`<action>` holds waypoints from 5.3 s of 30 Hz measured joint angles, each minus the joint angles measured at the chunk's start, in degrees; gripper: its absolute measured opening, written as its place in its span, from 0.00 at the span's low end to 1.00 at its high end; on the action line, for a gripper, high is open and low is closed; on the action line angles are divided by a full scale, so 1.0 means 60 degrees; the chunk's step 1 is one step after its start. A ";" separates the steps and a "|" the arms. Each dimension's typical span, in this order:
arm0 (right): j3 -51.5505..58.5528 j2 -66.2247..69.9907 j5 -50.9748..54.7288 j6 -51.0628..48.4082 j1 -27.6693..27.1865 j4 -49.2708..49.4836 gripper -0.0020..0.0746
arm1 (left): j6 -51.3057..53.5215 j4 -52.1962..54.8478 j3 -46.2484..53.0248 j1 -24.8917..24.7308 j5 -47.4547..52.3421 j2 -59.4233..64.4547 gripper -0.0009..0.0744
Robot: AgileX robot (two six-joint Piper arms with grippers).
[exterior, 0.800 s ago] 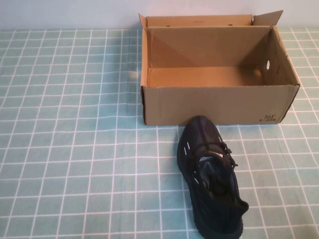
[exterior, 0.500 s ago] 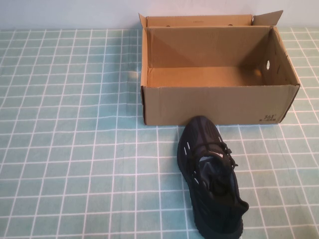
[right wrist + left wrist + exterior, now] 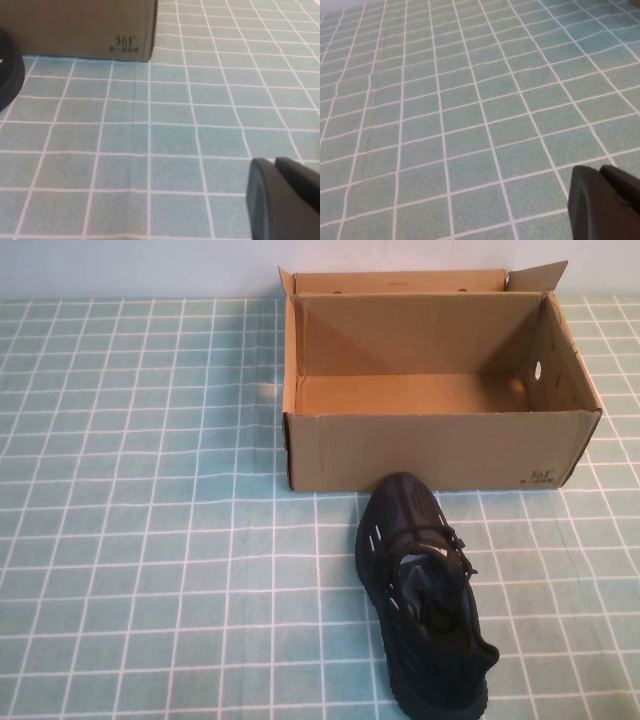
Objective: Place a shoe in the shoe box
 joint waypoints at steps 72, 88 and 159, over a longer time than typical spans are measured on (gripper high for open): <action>-1.1368 1.2995 0.5692 -0.3074 0.5784 0.0512 0.31 | 0.0000 0.0000 0.0000 0.0000 0.0000 0.0000 0.01; -1.2374 1.5299 0.5433 -0.4451 0.6331 -0.0410 0.57 | 0.0000 0.0000 0.0000 0.0000 0.0000 0.0000 0.01; -1.2394 1.4635 0.5906 -0.3481 0.6331 -0.0918 0.02 | 0.0000 0.0000 0.0000 0.0000 0.0000 0.0000 0.01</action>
